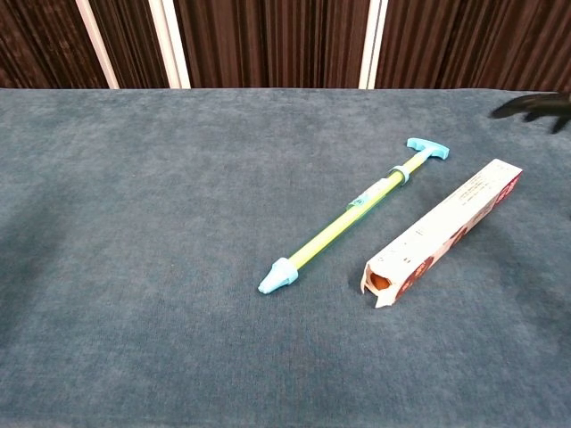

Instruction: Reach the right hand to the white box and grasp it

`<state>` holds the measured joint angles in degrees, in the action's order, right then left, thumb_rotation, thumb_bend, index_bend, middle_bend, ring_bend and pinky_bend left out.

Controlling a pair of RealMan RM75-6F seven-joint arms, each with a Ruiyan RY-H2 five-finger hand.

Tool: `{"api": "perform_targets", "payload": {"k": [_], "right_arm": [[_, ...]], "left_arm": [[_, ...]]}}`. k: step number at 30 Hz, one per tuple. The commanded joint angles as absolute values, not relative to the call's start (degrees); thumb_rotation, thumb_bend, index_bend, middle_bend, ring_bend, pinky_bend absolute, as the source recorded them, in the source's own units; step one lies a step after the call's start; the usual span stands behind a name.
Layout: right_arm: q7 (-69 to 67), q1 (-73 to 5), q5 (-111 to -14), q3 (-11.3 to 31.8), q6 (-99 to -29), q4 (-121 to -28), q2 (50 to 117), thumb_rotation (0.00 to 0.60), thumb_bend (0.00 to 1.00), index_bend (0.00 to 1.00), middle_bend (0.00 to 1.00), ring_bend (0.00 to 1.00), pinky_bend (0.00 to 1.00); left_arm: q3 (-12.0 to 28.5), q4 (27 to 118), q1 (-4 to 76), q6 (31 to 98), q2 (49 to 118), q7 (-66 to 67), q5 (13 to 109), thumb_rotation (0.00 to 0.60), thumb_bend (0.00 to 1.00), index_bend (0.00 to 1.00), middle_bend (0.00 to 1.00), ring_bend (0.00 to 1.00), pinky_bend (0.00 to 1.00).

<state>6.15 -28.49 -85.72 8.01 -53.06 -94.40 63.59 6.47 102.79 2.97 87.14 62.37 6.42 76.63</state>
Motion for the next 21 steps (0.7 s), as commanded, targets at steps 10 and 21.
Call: {"api": "perform_targets", "payload": {"k": [10,21], "right_arm": [[13.26,-36.34,-79.22,8.52,-44.71,-86.39,75.00,0.600,0.18,0.07,0.15,0.13,0.21],[19.91,-39.87,-79.63,6.36,-43.41,-80.34,80.38,0.600,0.24,0.17,0.19,0.15,0.21]], "left_arm": [[6.91,103.20,3.09,86.63,62.19,6.37,75.27,0.600,0.53,0.23,0.00,0.00,0.00],[6.77,103.05,3.16,86.67,62.33,6.60,75.60,0.600,0.53,0.23,0.00,0.00,0.00]]}}
